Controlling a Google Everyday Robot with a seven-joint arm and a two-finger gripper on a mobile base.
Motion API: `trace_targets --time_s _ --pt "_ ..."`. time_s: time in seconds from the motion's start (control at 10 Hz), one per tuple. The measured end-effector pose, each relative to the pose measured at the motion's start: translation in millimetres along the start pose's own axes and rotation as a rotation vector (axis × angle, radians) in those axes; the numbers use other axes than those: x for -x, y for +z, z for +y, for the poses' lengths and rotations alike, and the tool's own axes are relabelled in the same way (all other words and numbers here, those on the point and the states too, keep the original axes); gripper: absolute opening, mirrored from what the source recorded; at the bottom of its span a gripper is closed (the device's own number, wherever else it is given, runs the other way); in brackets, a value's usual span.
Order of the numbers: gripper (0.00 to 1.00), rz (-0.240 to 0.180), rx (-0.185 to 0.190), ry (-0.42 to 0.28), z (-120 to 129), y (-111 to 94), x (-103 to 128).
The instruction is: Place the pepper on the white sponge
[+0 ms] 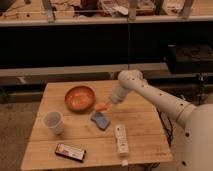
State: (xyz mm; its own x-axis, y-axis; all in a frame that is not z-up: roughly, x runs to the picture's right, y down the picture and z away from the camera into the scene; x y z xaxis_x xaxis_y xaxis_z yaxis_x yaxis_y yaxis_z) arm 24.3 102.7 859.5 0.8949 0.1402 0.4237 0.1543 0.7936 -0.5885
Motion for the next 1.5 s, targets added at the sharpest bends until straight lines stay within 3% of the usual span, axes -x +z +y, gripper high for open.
trace_targets --time_s 1.5 --pt "0.20 -0.002 -0.004 -0.006 15.3 7.9 12.6"
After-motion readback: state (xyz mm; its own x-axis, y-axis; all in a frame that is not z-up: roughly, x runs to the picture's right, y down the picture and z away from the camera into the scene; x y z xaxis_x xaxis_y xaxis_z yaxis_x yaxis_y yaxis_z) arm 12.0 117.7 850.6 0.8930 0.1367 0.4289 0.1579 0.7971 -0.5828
